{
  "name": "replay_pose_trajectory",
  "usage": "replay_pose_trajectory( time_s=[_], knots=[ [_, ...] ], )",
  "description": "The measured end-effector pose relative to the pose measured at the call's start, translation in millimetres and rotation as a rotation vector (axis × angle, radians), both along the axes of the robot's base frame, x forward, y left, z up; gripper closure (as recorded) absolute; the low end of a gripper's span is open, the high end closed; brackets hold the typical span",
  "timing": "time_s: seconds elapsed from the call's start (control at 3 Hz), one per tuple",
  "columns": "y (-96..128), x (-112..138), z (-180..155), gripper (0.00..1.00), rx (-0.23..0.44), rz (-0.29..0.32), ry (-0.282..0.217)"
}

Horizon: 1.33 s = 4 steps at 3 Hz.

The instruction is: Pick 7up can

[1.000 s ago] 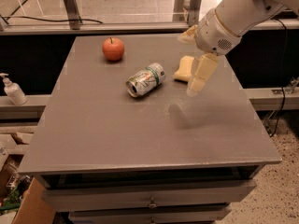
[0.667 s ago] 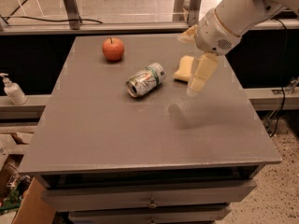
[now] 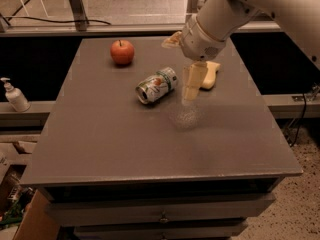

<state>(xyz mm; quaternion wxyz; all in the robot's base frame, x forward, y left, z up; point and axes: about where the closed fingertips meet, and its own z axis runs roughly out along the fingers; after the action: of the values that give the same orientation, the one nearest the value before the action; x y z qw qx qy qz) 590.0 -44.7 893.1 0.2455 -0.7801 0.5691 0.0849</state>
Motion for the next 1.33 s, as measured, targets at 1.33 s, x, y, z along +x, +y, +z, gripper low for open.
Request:
replay_pose_trajectory(
  time_s=[1.33],
  knots=[
    [42,44,-45,0.13,-0.266,0.200,-0.167]
  ],
)
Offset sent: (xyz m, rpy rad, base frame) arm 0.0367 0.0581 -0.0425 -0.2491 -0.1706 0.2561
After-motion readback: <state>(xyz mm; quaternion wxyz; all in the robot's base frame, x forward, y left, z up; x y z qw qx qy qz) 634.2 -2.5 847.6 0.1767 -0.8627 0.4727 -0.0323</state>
